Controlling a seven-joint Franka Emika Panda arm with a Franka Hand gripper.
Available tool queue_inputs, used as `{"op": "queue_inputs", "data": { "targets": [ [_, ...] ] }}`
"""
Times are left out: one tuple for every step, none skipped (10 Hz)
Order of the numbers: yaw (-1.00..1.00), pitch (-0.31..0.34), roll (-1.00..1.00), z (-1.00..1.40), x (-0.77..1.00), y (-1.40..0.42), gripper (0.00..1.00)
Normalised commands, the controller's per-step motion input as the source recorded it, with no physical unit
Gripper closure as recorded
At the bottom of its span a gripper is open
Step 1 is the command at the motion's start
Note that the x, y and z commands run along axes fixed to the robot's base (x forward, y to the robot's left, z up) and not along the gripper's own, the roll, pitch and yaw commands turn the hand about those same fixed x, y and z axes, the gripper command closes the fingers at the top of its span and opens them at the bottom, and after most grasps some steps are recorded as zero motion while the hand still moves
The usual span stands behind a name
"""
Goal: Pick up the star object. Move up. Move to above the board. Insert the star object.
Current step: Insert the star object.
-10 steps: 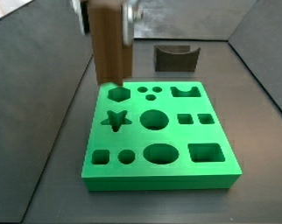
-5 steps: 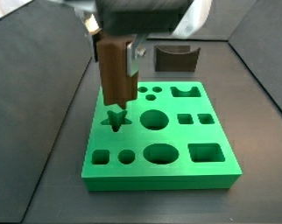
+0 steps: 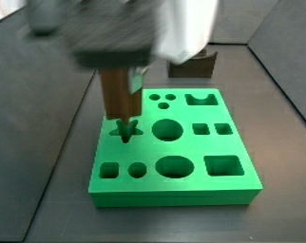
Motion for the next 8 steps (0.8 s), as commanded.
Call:
{"op": "queue_inputs", "data": {
  "targets": [
    [0.0, -0.001, 0.0, 0.0, -0.06, 0.04, 1.0],
    [-0.18, 0.0, 0.01, -0.09, 0.0, 0.0, 1.0],
    [-0.57, 0.0, 0.09, -0.26, 0.16, -0.01, 1.0],
    [-0.57, 0.001, 0.05, -0.16, 0.28, 0.0, 1.0],
    [0.0, -0.011, 0.02, -0.09, 0.0, 0.0, 1.0],
    [-0.09, 0.0, 0.01, -0.22, 0.15, -0.07, 1.0],
    [-0.03, 0.0, 0.0, -0.03, 0.0, 0.0, 1.0],
    [0.0, 0.0, 0.0, -0.02, 0.0, 0.0, 1.0]
  ]
}}
